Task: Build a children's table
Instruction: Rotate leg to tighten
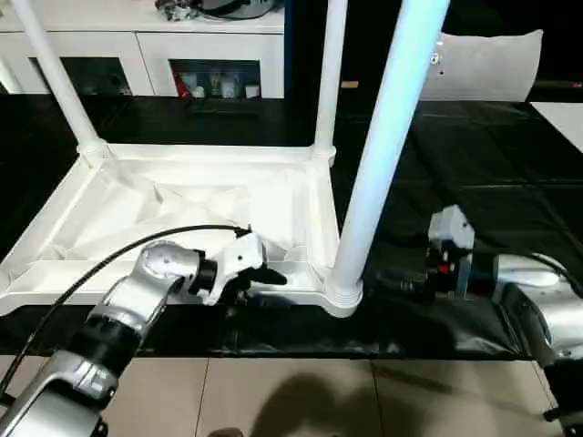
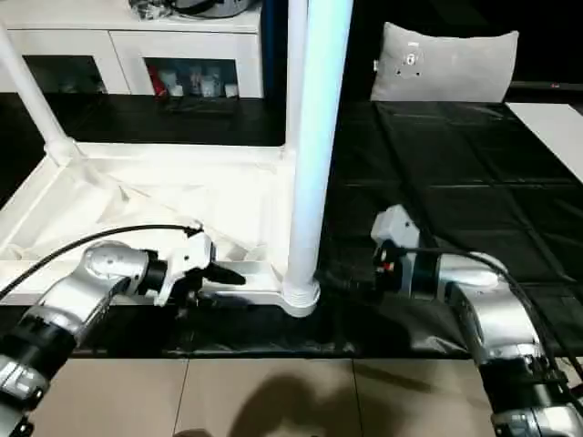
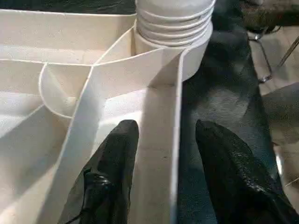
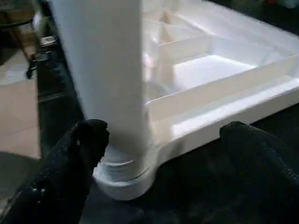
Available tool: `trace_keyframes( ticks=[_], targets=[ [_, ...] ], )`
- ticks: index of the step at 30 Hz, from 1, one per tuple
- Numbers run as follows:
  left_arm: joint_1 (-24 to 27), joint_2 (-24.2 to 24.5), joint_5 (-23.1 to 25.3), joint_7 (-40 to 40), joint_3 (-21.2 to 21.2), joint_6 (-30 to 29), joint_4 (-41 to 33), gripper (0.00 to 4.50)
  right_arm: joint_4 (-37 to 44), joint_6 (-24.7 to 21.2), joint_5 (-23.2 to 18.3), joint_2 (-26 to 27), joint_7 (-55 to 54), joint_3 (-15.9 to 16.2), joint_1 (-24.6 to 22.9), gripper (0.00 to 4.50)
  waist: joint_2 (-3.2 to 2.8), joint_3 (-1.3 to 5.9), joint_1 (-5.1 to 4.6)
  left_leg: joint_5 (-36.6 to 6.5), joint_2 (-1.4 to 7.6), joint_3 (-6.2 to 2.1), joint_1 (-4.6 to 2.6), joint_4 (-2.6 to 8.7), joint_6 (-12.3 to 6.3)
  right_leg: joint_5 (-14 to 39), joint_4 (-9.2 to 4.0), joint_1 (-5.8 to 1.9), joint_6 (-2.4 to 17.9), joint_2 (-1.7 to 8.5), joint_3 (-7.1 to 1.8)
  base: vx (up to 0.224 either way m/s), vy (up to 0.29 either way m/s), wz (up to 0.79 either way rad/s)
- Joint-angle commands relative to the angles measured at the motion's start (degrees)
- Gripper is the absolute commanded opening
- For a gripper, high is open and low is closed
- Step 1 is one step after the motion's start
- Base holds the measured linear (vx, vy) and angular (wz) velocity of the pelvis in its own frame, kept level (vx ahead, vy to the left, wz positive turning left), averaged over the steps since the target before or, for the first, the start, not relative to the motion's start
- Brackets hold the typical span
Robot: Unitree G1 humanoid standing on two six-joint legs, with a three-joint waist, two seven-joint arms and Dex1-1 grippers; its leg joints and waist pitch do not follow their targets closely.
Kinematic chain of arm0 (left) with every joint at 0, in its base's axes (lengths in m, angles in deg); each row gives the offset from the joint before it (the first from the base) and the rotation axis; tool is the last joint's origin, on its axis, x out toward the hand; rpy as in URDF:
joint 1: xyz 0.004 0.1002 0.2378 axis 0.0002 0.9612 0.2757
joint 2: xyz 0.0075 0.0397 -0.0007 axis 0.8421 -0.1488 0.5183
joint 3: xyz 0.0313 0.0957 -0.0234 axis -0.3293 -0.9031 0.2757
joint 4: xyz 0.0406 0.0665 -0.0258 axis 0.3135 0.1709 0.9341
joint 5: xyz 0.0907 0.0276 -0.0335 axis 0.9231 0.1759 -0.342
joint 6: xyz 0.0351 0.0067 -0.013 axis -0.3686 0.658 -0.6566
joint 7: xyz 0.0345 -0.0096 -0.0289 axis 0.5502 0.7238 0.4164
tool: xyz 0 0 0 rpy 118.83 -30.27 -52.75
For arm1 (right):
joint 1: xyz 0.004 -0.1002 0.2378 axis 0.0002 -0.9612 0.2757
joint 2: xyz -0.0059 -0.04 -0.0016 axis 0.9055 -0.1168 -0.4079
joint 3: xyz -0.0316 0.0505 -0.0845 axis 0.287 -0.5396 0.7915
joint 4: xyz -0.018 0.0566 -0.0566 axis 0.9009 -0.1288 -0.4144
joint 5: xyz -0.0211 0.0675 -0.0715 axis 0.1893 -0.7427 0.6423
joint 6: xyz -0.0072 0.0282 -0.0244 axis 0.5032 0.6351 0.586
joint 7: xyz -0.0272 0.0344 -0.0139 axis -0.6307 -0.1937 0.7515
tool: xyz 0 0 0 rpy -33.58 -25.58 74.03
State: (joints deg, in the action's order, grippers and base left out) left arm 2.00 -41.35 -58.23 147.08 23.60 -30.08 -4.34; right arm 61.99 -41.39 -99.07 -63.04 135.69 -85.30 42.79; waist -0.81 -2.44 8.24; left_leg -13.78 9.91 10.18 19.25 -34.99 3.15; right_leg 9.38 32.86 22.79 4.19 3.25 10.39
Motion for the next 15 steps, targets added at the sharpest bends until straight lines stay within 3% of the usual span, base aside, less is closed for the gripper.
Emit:
trace_keyframes(
  ticks=[1,5,12,15],
  targets=[
    [-0.8,-0.1,1.0,0.0,-0.2,1.1,1.0,1.93,1.6,-0.6,-1.0,-0.8,0.7,0.1,0.1,4.50,0.23,4.05,0.35,-3.3,2.73,-1.46,0.62,3.32,-4.77,21.3,-5.78,-4.04,-10.3,5.32,-3.48,0.000,0.000,0.00],
    [-2.3,-1.3,1.6,1.5,-0.2,2.3,5.2,1.65,2.6,-1.5,-1.7,-1.3,1.3,-0.4,-0.4,4.50,-0.10,3.91,0.34,-3.8,3.01,-1.51,0.40,3.46,-4.78,22.1,-6.13,-3.86,-9.5,5.40,-3.39,0.000,0.000,0.00],
    [-3.3,-1.9,2.4,2.8,-0.4,3.2,7.9,1.10,3.4,-2.2,-2.0,-1.3,1.6,-0.3,-0.7,4.50,-0.29,4.09,0.33,-3.2,3.74,-1.76,0.27,3.66,-4.79,20.9,-5.68,-4.11,-6.4,6.31,-3.78,0.000,0.000,0.00],
    [-4.0,-2.0,3.7,3.6,-1.2,4.3,10.2,0.89,4.4,-4.0,-3.0,-1.7,2.7,0.7,-0.8,4.50,-0.34,4.00,0.36,-3.6,3.55,-1.65,0.22,3.66,-4.66,21.8,-5.84,-4.14,-6.5,6.37,-3.79,0.000,0.000,0.00]
  ],
)
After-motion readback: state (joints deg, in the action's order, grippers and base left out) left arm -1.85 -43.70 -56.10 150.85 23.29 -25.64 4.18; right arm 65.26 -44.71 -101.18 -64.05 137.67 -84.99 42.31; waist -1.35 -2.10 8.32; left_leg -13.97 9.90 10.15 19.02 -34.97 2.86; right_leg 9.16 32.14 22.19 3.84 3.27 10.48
